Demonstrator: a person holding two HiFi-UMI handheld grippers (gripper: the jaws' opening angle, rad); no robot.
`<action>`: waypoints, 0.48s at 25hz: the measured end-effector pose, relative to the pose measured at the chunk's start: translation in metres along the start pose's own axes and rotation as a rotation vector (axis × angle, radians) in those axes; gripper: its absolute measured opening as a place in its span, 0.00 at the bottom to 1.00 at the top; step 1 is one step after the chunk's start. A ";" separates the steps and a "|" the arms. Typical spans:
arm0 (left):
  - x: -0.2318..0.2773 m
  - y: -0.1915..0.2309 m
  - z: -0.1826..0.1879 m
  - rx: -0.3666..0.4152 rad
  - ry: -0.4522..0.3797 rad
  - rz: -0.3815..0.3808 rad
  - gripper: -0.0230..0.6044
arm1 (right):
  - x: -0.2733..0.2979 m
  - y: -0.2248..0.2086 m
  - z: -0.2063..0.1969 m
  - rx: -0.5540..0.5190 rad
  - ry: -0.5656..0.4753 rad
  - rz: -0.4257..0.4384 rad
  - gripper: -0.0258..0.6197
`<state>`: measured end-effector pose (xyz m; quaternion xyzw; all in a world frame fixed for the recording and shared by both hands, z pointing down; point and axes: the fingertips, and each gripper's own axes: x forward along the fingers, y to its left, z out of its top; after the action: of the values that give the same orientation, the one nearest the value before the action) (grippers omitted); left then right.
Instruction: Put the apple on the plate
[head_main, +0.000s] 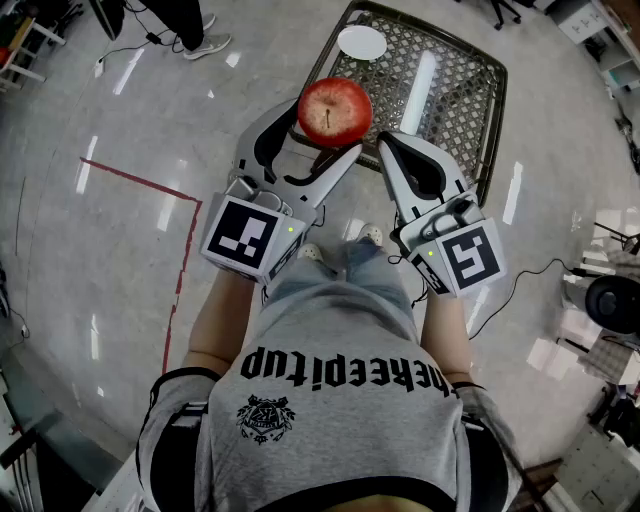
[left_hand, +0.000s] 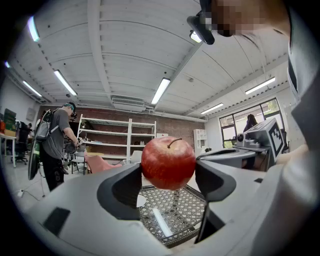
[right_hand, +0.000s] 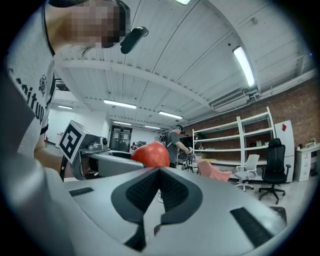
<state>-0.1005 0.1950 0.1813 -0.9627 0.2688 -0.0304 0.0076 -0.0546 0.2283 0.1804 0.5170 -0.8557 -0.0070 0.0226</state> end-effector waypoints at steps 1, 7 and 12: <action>-0.002 0.000 0.000 0.000 -0.003 -0.003 0.64 | 0.000 0.003 0.000 -0.002 -0.001 0.000 0.03; -0.015 -0.003 -0.001 0.007 -0.011 -0.016 0.64 | -0.003 0.017 0.000 -0.011 -0.004 -0.011 0.03; -0.026 -0.008 -0.003 0.007 -0.017 -0.025 0.64 | -0.011 0.028 -0.002 -0.014 -0.004 -0.026 0.03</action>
<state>-0.1187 0.2158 0.1833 -0.9661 0.2568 -0.0231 0.0130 -0.0740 0.2509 0.1834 0.5278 -0.8489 -0.0145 0.0244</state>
